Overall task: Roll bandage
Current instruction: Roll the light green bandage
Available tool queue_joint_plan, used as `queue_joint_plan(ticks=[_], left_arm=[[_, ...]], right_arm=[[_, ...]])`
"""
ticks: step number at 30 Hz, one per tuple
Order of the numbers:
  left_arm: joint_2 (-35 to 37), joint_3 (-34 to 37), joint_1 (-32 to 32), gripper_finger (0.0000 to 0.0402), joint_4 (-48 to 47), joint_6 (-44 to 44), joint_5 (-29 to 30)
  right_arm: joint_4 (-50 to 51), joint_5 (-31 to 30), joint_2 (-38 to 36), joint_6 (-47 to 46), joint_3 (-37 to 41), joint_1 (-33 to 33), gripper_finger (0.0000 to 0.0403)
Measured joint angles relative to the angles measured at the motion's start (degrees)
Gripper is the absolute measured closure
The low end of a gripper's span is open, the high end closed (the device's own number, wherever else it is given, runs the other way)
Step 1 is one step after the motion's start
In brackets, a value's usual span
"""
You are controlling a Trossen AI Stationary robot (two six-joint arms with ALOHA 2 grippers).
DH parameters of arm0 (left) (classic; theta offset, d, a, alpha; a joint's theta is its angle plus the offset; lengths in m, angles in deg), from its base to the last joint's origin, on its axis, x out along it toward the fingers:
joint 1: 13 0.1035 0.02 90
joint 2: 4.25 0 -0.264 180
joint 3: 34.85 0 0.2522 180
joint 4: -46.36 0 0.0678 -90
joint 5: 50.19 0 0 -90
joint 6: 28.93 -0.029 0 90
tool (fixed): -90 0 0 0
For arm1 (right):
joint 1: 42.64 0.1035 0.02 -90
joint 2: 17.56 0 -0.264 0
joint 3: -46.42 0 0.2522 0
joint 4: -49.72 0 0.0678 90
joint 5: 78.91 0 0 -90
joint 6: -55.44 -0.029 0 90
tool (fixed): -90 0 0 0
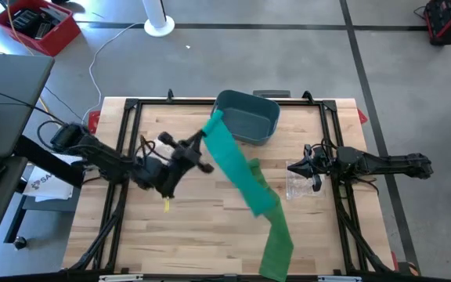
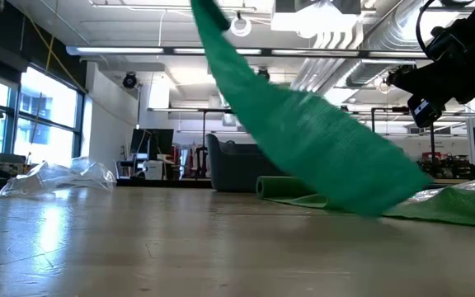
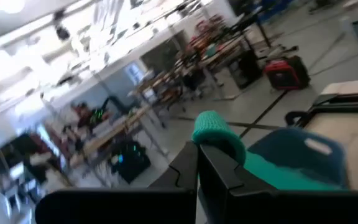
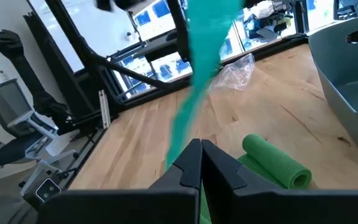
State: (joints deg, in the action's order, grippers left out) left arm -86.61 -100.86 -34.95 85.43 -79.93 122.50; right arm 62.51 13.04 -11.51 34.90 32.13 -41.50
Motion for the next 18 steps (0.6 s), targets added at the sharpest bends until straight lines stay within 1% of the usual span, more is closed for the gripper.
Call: queue_joint_plan(ticks=[3, 6, 8, 10, 13, 18], left_arm=[[4.59, 8.69, 0.12, 0.0401, 0.06, 8.67, 1.6], [9.71, 16.99, -1.38, 0.0401, 0.14, 16.8, 1.76], [12.65, 21.44, -3.11, 0.0401, 0.03, 21.78, 1.82], [15.19, 24.45, -5.12, 0.0401, 0.07, 24.91, 1.68], [17.68, 26.42, -7.9, 0.0401, 0.03, 24.67, 1.69], [18.83, 25.94, -11.09, 0.0401, 0.05, 19.71, 1.47]], right_arm=[[0.0, 0.0, 0.0, 0.0, -0.01, 0.01, 0.0402], [0.0, 0.0, 0.0, 0.0, 0.0, -0.01, 0.0402], [0.0, 0.0, 0.0, 0.0, -0.01, -0.01, 0.0402], [0.0, 0.0, 0.0, 0.0, 0.01, -0.01, 0.0402], [0.0, 0.0, 0.0, 0.0, -0.01, -0.01, 0.0402], [0.0, 0.0, 0.0, 0.0, -0.01, 0.01, 0.0402]])
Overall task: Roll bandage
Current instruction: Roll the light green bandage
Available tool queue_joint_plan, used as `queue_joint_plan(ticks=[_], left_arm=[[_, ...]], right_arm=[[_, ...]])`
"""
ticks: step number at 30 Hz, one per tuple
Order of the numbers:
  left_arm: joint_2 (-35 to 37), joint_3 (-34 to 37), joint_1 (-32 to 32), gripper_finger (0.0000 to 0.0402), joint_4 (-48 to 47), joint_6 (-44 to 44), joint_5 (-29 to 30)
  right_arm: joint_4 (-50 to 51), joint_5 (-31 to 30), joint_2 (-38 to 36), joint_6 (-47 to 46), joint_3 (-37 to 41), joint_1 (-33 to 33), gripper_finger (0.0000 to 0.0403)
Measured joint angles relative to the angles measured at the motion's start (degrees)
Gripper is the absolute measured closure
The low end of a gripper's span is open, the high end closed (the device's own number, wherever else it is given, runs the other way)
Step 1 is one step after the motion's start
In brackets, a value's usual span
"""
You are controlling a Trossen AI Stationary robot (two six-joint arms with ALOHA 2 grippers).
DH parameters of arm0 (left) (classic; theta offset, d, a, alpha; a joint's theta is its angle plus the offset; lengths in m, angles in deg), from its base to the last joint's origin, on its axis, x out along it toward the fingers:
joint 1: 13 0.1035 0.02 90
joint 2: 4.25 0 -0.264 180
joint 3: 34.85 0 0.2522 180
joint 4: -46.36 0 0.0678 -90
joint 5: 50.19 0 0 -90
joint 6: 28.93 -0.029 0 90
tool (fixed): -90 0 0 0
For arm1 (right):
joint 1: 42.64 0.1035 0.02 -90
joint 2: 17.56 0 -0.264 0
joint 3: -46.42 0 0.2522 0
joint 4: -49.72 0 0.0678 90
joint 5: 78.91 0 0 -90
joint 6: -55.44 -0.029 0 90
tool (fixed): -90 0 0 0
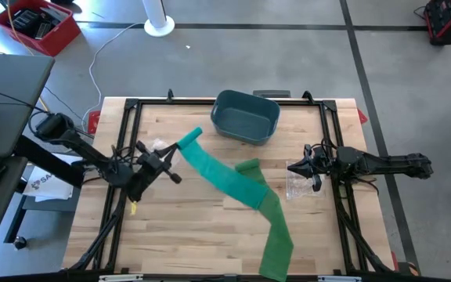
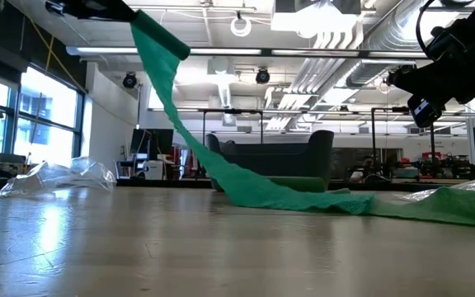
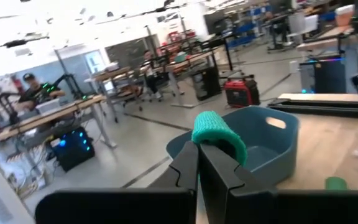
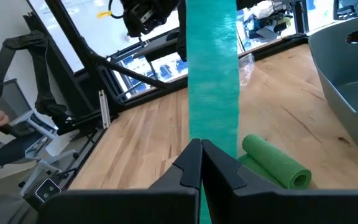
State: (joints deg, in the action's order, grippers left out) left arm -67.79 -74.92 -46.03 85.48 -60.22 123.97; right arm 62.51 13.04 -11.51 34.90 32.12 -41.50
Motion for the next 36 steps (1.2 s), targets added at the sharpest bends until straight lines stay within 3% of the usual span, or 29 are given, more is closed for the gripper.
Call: queue_joint_plan(ticks=[12, 24, 27, 31, 36], left_arm=[[-0.3, -2.69, -4.16, 0.0402, -0.18, 2.52, -0.2], [-0.3, -8.09, -5.67, 0.0401, -0.05, -3.75, -8.44], [-0.32, -9.65, -6.64, 0.0401, -0.03, -3.07, -15.33], [-0.3, -12.57, -7.33, 0.0401, 0.19, -4.98, -29.01], [-0.26, -16.41, -8.77, 0.0401, 0.24, -9.7, -32.87]], right_arm=[[-0.02, 0.0, 0.0, 0.0, 0.0, -0.02, 0.0402], [-1.33, -1.27, 0.0, -0.65, 0.02, -0.02, 0.0402], [-2.13, -3.31, 0.05, -5.01, 0.01, 0.01, 0.0402], [-6.82, -13.59, 0.8, -9.66, 0.02, -0.14, 0.0402], [-18.17, -8.62, 4.56, -7.67, 0.0, 0.66, 0.0402]])
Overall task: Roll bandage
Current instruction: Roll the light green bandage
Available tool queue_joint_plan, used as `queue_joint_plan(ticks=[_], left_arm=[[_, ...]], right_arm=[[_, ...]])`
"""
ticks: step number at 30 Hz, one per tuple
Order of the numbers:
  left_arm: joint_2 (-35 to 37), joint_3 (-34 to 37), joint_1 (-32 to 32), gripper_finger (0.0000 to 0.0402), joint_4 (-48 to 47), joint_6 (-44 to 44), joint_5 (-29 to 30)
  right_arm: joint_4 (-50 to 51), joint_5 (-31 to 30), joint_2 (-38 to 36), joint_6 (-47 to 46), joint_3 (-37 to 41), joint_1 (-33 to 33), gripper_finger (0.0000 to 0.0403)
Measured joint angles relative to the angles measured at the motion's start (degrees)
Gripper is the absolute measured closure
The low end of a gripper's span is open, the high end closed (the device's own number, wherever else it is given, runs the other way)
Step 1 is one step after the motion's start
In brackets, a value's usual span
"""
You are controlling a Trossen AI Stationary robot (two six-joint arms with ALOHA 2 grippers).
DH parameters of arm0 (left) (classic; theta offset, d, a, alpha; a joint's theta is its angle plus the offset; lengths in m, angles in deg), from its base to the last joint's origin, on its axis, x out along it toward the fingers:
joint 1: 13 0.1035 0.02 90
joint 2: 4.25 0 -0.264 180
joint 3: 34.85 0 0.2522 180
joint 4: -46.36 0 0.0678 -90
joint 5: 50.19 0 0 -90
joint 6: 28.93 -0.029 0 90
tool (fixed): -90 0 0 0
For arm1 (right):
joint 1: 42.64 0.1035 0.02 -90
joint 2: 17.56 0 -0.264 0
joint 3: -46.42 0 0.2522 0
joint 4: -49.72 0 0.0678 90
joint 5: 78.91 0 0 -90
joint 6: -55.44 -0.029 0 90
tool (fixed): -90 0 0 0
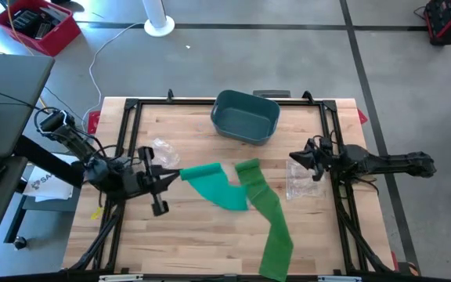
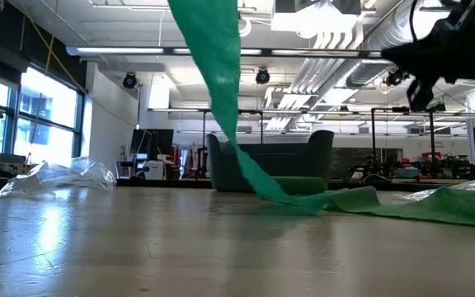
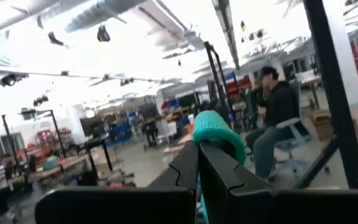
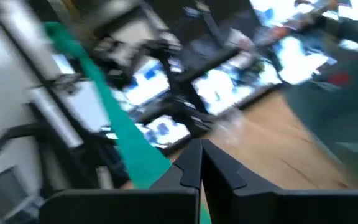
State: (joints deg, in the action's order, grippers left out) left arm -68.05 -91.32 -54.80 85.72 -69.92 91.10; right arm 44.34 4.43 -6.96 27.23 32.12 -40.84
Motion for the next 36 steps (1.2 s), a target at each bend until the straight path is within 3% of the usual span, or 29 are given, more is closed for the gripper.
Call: queue_joint_plan(ticks=[5, 11, 15, 19, 27, 30, 33, 36], left_arm=[[-0.04, -1.73, -4.55, 0.0401, -0.44, -4.38, 0.98], [-0.05, -1.8, -12.12, 0.0401, -3.84, -9.66, 5.03], [-0.02, -1.8, -14.52, 0.0401, -3.98, -10.59, 6.58], [0.08, -1.8, -14.09, 0.0401, -4.0, -9.63, 9.64], [0.1, -1.42, -11.52, 0.0401, -10.83, -2.3, 10.53], [0.1, -0.18, -10.57, 0.0401, -13.04, 2.29, 8.61], [0.1, 1.75, -10.17, 0.0401, -12.82, 6.76, 5.95], [0.08, 2.87, -10.19, 0.0401, -12.62, 10.48, 5.99]], right_arm=[[-16.27, 0.82, 10.59, 7.88, 0.02, 3.58, 0.0402], [-39.77, 1.94, 30.72, 15.03, -0.33, 7.21, 0.0402], [-51.57, 6.25, 42.55, 23.83, -8.01, 8.08, 0.0399], [-41.1, 10.63, 51.69, 31.71, -21.17, 7.89, 0.0371], [3.36, 11.38, 58.01, 49.02, -51.27, 6.73, 0.0261], [16.25, 12.87, 59.45, 51.25, -62.4, 5.27, 0.0225], [21.21, 19.17, 62.28, 51.22, -68.46, 4.23, 0.0204], [21.24, 24.42, 65.58, 51.26, -68.94, 5.01, 0.02]])
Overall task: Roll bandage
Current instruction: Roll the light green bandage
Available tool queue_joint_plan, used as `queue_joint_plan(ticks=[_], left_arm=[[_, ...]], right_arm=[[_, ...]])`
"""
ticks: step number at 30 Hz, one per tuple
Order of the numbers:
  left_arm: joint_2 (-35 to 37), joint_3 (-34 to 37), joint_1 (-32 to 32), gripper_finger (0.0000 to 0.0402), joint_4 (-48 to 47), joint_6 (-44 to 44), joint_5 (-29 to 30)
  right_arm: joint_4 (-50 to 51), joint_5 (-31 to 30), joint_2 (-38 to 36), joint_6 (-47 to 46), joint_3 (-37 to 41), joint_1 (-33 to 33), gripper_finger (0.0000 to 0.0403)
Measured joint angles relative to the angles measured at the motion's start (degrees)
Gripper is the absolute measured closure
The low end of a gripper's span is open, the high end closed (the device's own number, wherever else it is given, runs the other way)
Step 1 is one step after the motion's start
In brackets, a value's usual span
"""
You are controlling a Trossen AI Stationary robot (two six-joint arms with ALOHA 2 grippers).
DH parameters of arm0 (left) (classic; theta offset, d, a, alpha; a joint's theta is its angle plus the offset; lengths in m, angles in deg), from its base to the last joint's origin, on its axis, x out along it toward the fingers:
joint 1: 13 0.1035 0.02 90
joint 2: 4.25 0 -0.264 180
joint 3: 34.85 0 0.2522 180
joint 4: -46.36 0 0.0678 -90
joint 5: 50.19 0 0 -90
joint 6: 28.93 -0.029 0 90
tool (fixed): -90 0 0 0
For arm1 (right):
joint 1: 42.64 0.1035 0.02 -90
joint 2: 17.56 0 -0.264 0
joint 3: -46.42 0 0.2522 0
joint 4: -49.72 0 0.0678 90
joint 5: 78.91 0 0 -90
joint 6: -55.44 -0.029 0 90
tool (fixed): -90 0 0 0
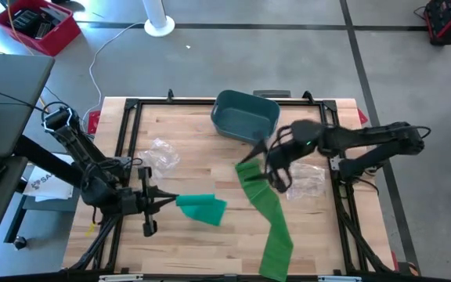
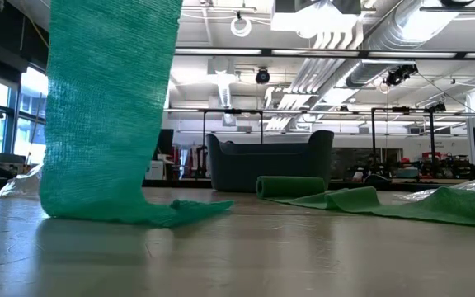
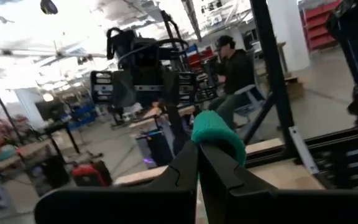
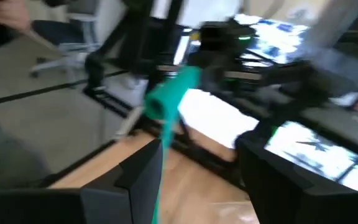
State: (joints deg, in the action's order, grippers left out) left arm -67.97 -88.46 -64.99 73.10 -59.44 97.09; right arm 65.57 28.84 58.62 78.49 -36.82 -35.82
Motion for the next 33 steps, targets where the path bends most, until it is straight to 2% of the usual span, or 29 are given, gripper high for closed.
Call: queue_joint_plan(ticks=[2, 7, 12, 21, 24, 27, 33], left_arm=[[0.0, 0.27, -0.02, 0.0401, 0.08, 1.71, -0.04], [0.0, 0.32, 0.0, 0.0401, 0.15, 2.41, -0.02], [0.0, 0.32, -0.02, 0.0401, 0.49, 2.42, -0.06], [0.0, 0.32, 1.04, 0.0401, 0.57, 1.97, -0.88], [0.0, 0.32, 1.42, 0.0401, 0.6, 1.98, -1.57], [0.0, 0.32, 1.4, 0.0401, 0.58, 1.98, -1.76], [0.0, 0.32, 1.36, 0.0401, 0.53, 1.98, -1.82]], right_arm=[[-0.29, -0.97, 2.91, -0.02, 0.0, 0.88, 0.0199], [-13.23, -5.41, 9.64, 0.3, 0.02, 3.24, 0.0199], [-15.27, -11.32, 10.41, -0.05, 0.02, 4.59, 0.0199], [-22.22, -11.9, 13.74, -1.05, 0.0, 8.45, 0.0199], [-25.24, -17.29, 14.84, 0.25, 0.0, 9.86, 0.0199], [-24.98, -21.97, 14.91, 1.68, 0.0, 10.61, 0.0205], [-21.82, -22.23, 13.36, 1.9, 0.0, 10.59, 0.023]])
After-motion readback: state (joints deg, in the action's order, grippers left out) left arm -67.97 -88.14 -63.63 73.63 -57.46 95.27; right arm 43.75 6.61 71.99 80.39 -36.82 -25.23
